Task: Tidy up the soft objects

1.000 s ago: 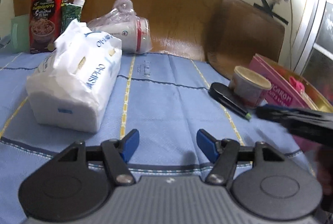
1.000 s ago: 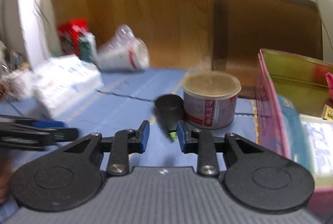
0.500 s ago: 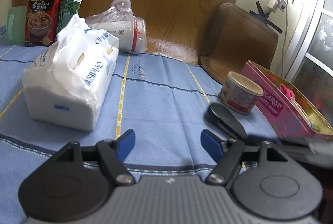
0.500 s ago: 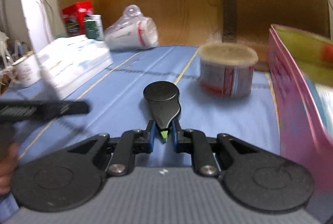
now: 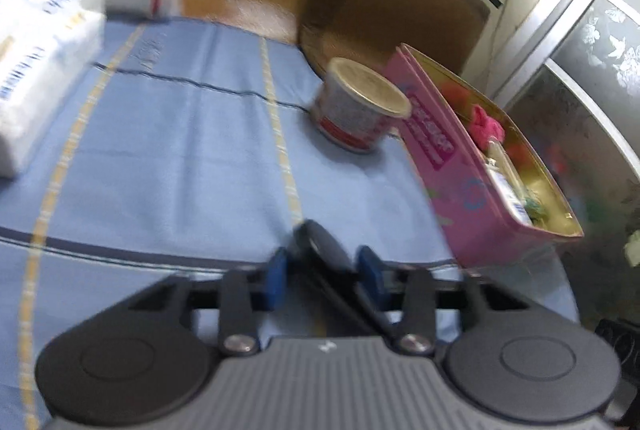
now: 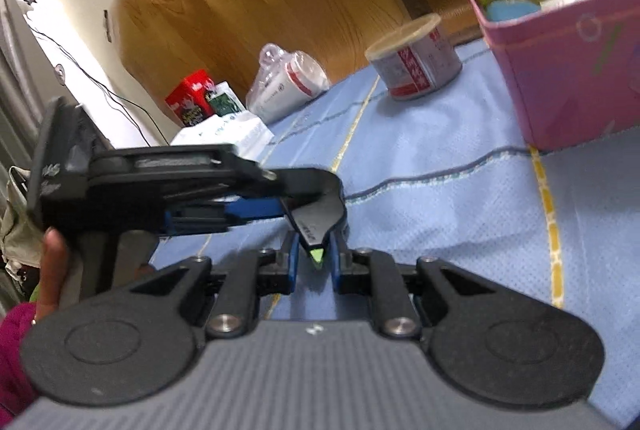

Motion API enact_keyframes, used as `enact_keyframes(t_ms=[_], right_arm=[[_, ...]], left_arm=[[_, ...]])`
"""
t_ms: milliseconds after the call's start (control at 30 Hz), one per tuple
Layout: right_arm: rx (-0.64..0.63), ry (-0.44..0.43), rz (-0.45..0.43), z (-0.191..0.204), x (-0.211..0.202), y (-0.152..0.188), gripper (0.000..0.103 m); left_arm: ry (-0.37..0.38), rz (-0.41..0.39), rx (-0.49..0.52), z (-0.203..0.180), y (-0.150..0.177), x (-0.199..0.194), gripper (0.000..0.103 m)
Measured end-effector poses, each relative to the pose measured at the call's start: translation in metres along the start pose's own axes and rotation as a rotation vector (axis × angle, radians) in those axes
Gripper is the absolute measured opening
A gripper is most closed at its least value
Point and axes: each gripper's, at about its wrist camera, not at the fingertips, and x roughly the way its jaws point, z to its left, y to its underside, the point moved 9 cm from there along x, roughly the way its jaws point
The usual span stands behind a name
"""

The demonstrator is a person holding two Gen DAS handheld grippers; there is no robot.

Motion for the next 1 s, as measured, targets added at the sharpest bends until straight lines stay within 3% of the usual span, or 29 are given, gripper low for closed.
enact_keyframes(t_ms=[200, 367, 567, 700, 867, 933, 1000], right_arm=[[-0.083, 0.028, -0.169, 0.000, -0.036, -0.038, 0.018], [-0.190, 0.172, -0.330, -0.018, -0.068, -0.076, 0.018], [-0.176, 0.313, -0.383, -0.071, -0.081, -0.105, 0.018], [-0.161, 0.371, -0.374, -0.107, -0.081, -0.124, 0.018], [-0.175, 0.454, -0.328, -0.130, -0.067, -0.135, 0.022], [-0.179, 0.478, -0.317, -0.135, -0.059, -0.138, 0.023], [-0.167, 0.494, -0.313, -0.137, -0.057, -0.139, 0.029]], left_arm=[[0.078, -0.064, 0.098, -0.063, -0.034, -0.006, 0.030], [0.165, -0.087, 0.229, -0.139, -0.063, 0.017, 0.030], [0.213, -0.024, 0.317, -0.203, -0.064, 0.076, 0.030], [0.190, 0.019, 0.335, -0.218, -0.062, 0.109, 0.030], [0.104, 0.007, 0.363, -0.216, -0.072, 0.136, 0.031], [0.056, -0.018, 0.389, -0.212, -0.076, 0.135, 0.034], [0.010, -0.039, 0.400, -0.206, -0.080, 0.131, 0.044]])
